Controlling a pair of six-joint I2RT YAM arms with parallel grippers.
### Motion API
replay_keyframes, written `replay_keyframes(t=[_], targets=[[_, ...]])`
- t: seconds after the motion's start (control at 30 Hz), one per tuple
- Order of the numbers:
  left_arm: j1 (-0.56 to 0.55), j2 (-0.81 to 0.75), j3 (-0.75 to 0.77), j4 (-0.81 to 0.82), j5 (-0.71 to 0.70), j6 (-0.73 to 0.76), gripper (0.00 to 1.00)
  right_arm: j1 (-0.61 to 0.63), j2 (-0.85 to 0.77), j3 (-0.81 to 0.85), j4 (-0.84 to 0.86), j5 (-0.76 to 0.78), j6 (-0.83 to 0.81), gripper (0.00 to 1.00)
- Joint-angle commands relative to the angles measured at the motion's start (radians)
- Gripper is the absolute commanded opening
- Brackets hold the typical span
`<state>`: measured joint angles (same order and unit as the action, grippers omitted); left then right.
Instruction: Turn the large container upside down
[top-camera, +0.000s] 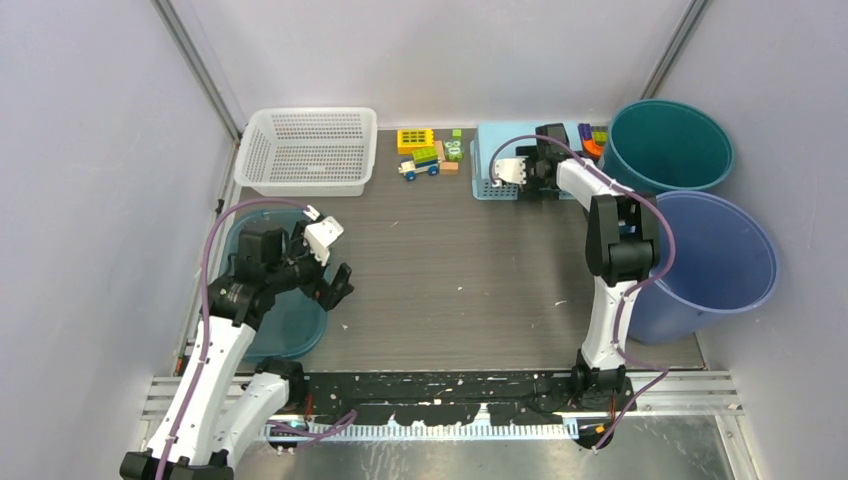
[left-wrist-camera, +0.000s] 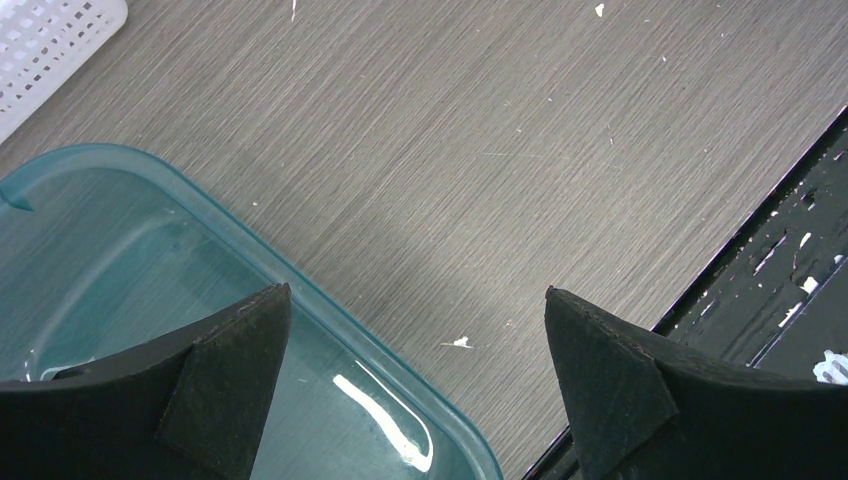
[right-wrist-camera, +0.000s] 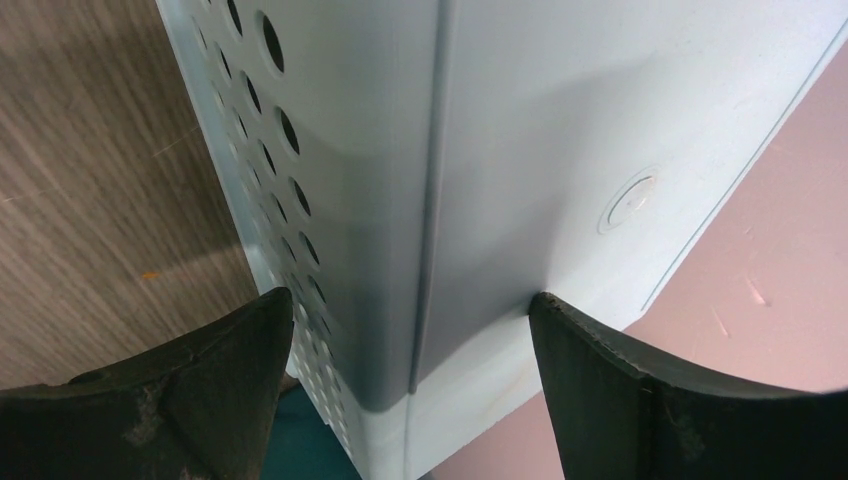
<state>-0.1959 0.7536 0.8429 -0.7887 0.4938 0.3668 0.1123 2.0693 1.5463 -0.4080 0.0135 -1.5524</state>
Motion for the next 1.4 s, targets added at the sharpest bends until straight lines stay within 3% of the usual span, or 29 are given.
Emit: replay_keyframes(t=[0.0, 0.77, 1.0, 1.37], targets=[[0.004, 0.003, 0.01, 0.04, 0.002, -0.009, 1.0, 0.014, 0.083, 0.003, -0.053, -0.017, 0.012, 0.9], [0.004, 0.02, 0.012, 0.042, -0.002, -0.008, 1.0, 0.022, 0.123, 0.067, 0.025, 0.048, 0.036, 0.92], [0.004, 0.014, 0.011, 0.041, -0.001, -0.01, 1.0, 0.022, 0.0, 0.02, 0.012, 0.023, 0.004, 1.0], [0.004, -0.005, 0.02, 0.048, -0.024, -0.022, 1.0, 0.061, -0.319, -0.044, -0.201, -0.081, 0.089, 1.0]])
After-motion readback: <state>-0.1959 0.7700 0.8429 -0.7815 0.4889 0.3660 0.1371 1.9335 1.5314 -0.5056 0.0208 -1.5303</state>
